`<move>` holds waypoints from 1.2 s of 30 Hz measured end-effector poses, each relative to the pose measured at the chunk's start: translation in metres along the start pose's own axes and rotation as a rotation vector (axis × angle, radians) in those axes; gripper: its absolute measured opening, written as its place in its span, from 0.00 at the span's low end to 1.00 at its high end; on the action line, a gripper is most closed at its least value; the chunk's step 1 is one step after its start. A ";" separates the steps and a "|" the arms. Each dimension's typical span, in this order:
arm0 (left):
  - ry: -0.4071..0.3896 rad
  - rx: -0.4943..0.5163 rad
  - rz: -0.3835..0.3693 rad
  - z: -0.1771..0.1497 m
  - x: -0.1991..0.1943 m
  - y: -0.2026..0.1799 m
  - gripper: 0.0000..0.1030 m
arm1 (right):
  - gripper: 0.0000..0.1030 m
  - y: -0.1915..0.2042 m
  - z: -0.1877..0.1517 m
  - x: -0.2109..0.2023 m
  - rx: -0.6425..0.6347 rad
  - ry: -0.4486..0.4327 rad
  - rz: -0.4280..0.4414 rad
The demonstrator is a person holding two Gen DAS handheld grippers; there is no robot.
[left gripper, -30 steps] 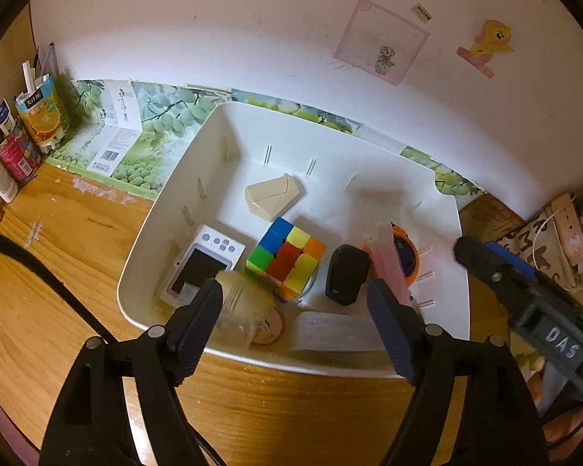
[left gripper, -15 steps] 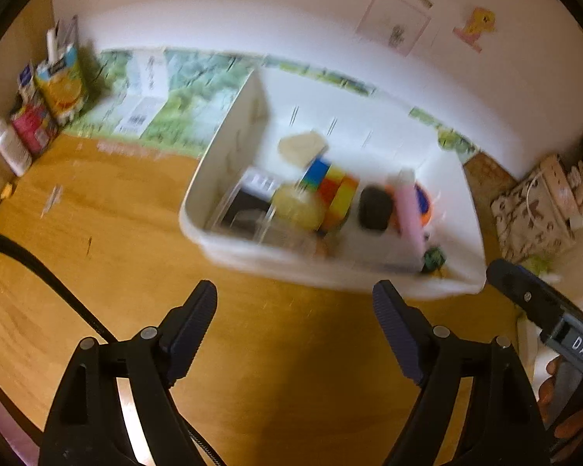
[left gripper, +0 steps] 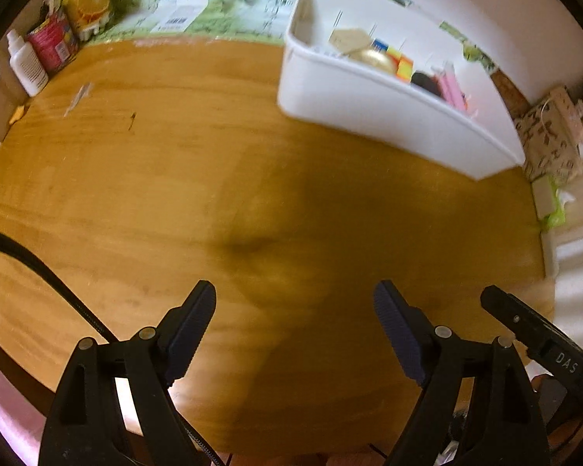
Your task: Organize rigid objects
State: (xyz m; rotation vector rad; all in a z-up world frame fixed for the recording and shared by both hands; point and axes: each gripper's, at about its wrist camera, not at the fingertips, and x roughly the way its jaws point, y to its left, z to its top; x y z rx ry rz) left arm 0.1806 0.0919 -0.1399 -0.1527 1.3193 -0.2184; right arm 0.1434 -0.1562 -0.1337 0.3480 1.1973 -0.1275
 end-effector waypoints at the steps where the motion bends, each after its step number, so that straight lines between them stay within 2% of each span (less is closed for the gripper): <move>1: 0.008 0.003 0.001 -0.003 0.000 0.002 0.83 | 0.81 0.000 -0.006 0.000 0.012 0.003 -0.004; 5: 0.013 0.008 -0.018 -0.012 -0.007 0.006 0.83 | 0.82 0.002 -0.023 -0.004 0.058 0.014 -0.013; 11: -0.034 0.043 -0.060 -0.014 -0.034 -0.006 0.83 | 0.91 0.010 -0.030 -0.028 0.063 -0.008 -0.001; 14: -0.073 0.041 -0.083 -0.010 -0.054 -0.017 0.83 | 1.00 0.014 -0.026 -0.051 0.047 -0.050 0.000; 18: -0.124 0.067 -0.113 -0.005 -0.079 -0.032 0.83 | 1.00 0.017 -0.021 -0.082 0.024 -0.102 0.020; 21: -0.196 0.091 -0.112 -0.002 -0.102 -0.048 0.85 | 1.00 0.022 -0.018 -0.104 -0.006 -0.142 0.022; 25: -0.294 0.093 -0.103 -0.004 -0.126 -0.060 0.94 | 1.00 0.030 -0.018 -0.136 -0.052 -0.235 0.028; 29: -0.349 0.073 -0.071 -0.012 -0.134 -0.068 0.95 | 1.00 0.032 -0.022 -0.157 -0.093 -0.332 -0.009; 33: -0.374 0.076 -0.008 -0.023 -0.133 -0.072 0.95 | 1.00 0.028 -0.030 -0.156 -0.086 -0.346 -0.007; 36: -0.389 0.043 0.028 -0.028 -0.133 -0.069 0.95 | 1.00 0.021 -0.035 -0.150 -0.070 -0.324 0.006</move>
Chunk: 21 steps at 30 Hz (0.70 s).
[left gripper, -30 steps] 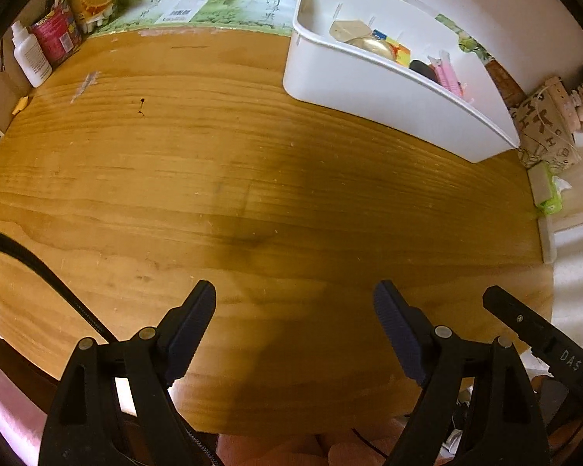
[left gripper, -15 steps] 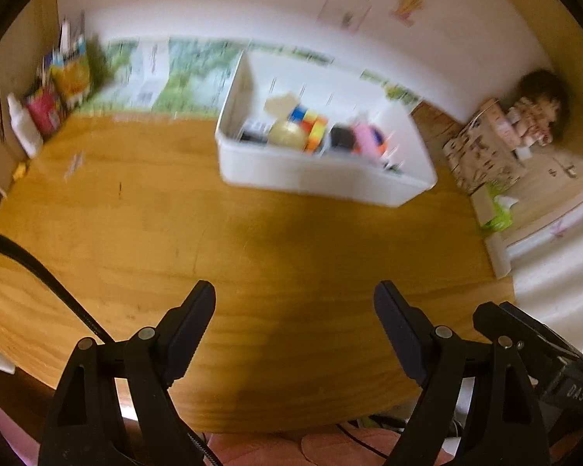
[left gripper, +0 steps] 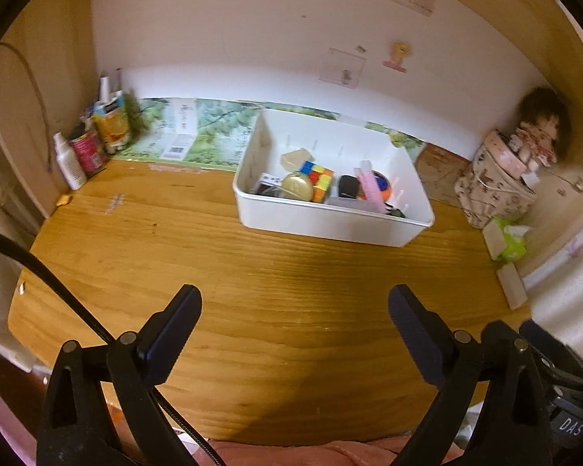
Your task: Organize rigid objects
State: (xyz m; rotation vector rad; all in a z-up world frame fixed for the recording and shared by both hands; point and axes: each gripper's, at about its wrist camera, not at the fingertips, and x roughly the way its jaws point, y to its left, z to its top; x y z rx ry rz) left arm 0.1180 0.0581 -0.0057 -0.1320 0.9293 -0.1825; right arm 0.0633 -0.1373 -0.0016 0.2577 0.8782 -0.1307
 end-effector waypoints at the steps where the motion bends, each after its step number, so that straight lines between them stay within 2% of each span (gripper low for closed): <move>1: -0.005 -0.012 0.019 -0.001 0.000 0.002 0.95 | 1.00 -0.003 -0.001 0.001 0.010 0.005 0.003; 7: -0.033 -0.054 0.082 -0.005 -0.005 0.008 0.95 | 1.00 -0.009 -0.006 0.002 0.021 0.007 0.003; 10: -0.033 -0.052 0.089 -0.005 -0.006 0.008 0.95 | 1.00 -0.008 -0.005 0.004 0.012 0.014 0.007; 21: -0.068 0.023 0.138 -0.001 -0.010 -0.008 0.95 | 1.00 0.002 0.000 0.008 -0.050 0.025 0.003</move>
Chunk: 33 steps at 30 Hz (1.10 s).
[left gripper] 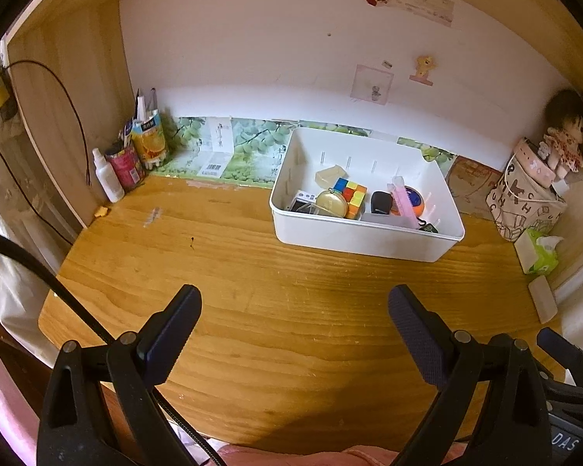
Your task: Organize rigid objects
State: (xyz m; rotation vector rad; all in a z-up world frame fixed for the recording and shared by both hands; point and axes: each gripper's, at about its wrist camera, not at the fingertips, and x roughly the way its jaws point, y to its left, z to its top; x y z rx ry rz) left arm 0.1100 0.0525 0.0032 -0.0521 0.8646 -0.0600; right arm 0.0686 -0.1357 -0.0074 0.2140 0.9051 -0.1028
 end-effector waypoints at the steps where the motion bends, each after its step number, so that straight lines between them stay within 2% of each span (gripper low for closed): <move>1: 0.000 0.004 0.003 0.000 0.000 -0.001 0.95 | 1.00 0.000 0.000 0.001 0.001 0.005 0.000; 12: 0.016 0.033 0.016 0.004 0.004 -0.008 0.95 | 1.00 0.000 0.002 0.014 -0.001 0.065 0.002; 23: 0.010 0.043 0.030 0.011 0.009 -0.013 0.95 | 1.00 0.001 0.009 0.022 -0.001 0.077 -0.002; 33: 0.041 0.036 0.028 0.010 0.016 -0.012 0.95 | 1.00 -0.002 0.012 0.029 0.007 0.105 0.001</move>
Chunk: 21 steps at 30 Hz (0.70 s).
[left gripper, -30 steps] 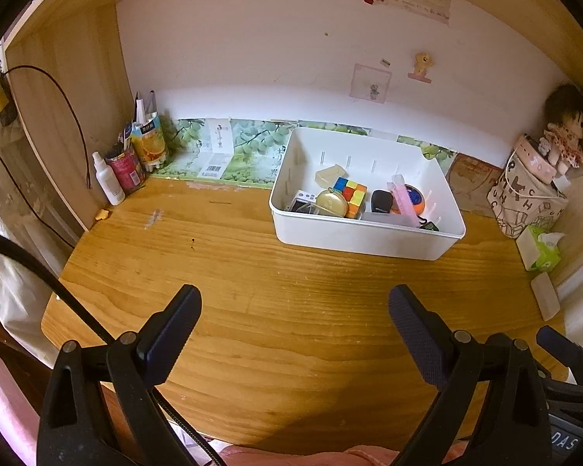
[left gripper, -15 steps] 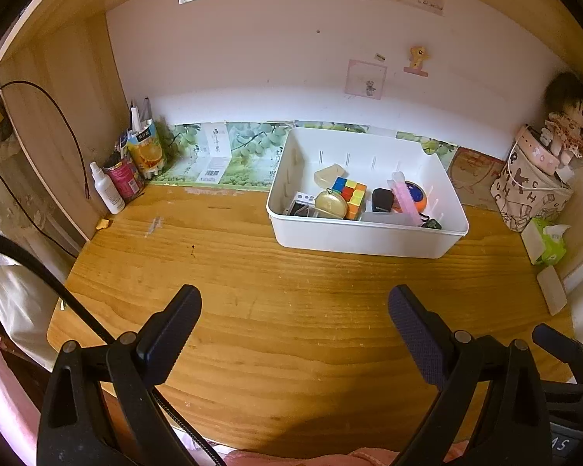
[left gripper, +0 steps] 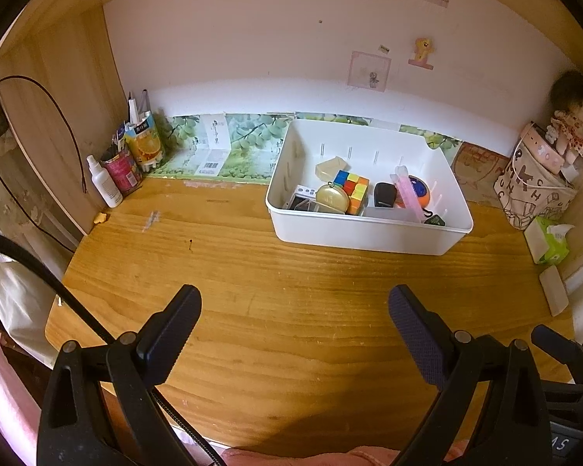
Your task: Organize rigid objects
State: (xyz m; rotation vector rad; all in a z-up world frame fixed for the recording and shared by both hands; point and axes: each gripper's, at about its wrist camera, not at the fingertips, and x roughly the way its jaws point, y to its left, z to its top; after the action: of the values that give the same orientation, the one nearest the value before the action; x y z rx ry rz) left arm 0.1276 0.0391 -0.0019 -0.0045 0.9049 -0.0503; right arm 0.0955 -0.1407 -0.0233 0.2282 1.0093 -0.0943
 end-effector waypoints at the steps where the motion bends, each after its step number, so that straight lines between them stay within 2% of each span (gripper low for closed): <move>1: 0.002 -0.001 0.000 0.000 0.000 0.000 0.95 | 1.00 -0.001 0.000 0.001 0.001 0.003 0.001; 21: 0.015 -0.002 0.001 0.001 0.004 -0.001 0.95 | 1.00 -0.002 0.001 0.005 0.003 0.021 0.003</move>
State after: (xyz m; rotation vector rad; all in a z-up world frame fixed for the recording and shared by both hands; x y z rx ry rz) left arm 0.1309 0.0382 -0.0046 -0.0056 0.9196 -0.0484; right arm 0.0991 -0.1426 -0.0274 0.2339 1.0301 -0.0910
